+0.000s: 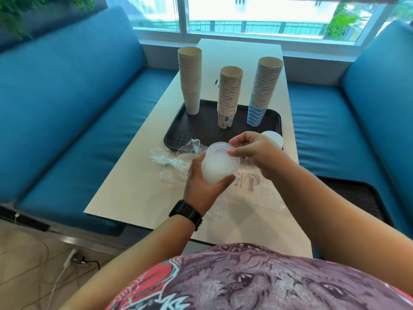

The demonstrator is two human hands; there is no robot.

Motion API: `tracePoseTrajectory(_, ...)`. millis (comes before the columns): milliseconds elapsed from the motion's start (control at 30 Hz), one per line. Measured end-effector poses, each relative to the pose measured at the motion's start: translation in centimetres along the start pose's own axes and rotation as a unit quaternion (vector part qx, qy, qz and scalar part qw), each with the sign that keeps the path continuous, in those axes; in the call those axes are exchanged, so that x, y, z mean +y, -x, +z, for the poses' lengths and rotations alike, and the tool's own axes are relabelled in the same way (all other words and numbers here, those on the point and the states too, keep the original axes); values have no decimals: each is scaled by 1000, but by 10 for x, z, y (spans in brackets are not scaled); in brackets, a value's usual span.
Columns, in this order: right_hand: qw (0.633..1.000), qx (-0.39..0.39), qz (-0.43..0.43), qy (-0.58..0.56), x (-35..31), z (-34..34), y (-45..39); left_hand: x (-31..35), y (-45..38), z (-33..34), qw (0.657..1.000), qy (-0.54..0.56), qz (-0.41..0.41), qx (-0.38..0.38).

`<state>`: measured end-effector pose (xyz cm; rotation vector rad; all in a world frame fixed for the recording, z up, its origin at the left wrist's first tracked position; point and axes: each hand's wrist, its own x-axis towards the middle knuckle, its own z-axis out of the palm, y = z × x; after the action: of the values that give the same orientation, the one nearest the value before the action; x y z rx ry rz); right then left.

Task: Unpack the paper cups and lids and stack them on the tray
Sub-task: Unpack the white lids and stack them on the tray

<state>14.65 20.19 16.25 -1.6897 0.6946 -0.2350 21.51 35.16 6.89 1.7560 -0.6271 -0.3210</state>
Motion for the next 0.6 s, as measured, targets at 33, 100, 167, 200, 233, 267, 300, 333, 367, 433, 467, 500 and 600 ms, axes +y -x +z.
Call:
tracePoseTrajectory(33,1000,-3,11,-16,0,-1,0,-1,0,0,1000,7,-3,-1)
tracePoseTrajectory(100,997,-5,39,-66,-1,-5,-1,-1,1,1,1000,19,-6,-5)
tracePoseTrajectory(167,992,4,51,-119,-3,-13,-3,-1,1,1,999,31,-6,-6)
tracePoseTrajectory(200,989,15,48,-139,-5,-18,-6,-2,2,0,999,40,-5,-5)
tracePoseTrajectory(233,986,28,43,-158,-5,-24,-10,-2,2,0,999,49,-6,-4)
tracePoseTrajectory(267,982,39,38,-181,-6,-31,-14,-3,1,0,998,58,-9,-4)
tracePoseTrajectory(300,977,51,36,-203,-6,-37,-19,-3,1,1,998,65,-13,-5)
tracePoseTrajectory(333,973,66,34,-220,-4,-43,-24,-3,1,1,997,72,-18,-5)
tracePoseTrajectory(367,970,86,30,-223,-3,-48,-28,-2,1,2,997,78,-23,-4)
tracePoseTrajectory(433,971,152,11,-182,5,-60,-39,1,0,3,996,89,-26,2)
tracePoseTrajectory(467,972,196,-7,-131,10,-66,-45,2,0,3,995,92,-27,3)
tracePoseTrajectory(500,968,243,-37,-56,15,-73,-51,2,-1,3,995,93,-27,5)
tracePoseTrajectory(600,918,310,-119,216,35,-89,-64,2,-2,3,995,95,-32,8)
